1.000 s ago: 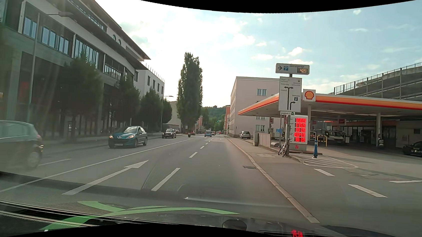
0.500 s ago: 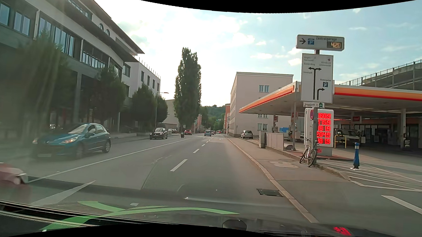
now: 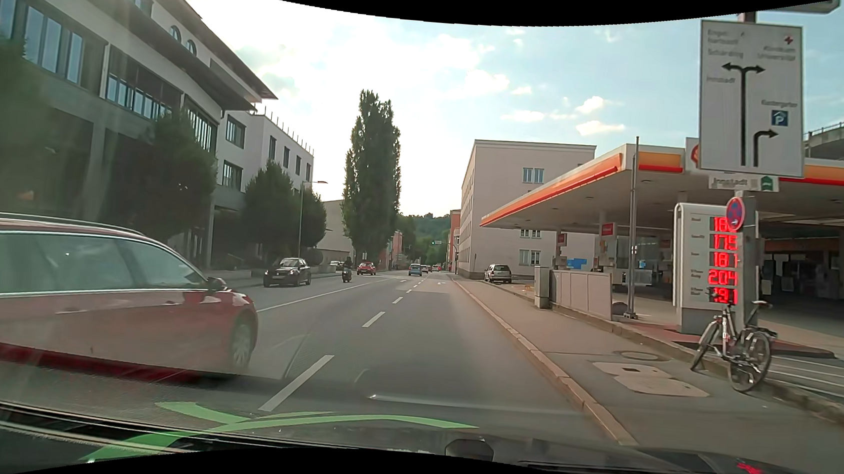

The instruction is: Follow the waypoints while adhering to traffic rules and regulations

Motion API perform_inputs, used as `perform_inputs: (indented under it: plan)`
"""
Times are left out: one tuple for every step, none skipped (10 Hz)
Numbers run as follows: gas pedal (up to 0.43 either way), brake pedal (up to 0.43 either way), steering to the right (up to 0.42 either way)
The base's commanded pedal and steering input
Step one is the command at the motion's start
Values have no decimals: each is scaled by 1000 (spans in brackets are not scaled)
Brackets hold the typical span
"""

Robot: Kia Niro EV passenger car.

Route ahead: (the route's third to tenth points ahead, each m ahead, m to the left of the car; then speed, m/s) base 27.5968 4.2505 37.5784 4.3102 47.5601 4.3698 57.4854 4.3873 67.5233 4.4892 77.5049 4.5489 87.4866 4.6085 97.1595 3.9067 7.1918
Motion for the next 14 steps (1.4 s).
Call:
perform_inputs:
  plan:
    - [67, 0, -1]
    - [67, 0, -3]
    - [67, 0, -4]
    - [67, 0, -5]
    - [67, 0, -6]
    - [79, 0, -8]
    - [98, 0, -9]
    - [98, 0, -9]
    - [110, 0, -9]
    - [110, 0, -9]
    - [110, 0, -9]
    - [110, 0, -9]
    - [110, 0, -9]
    - [110, 0, -9]
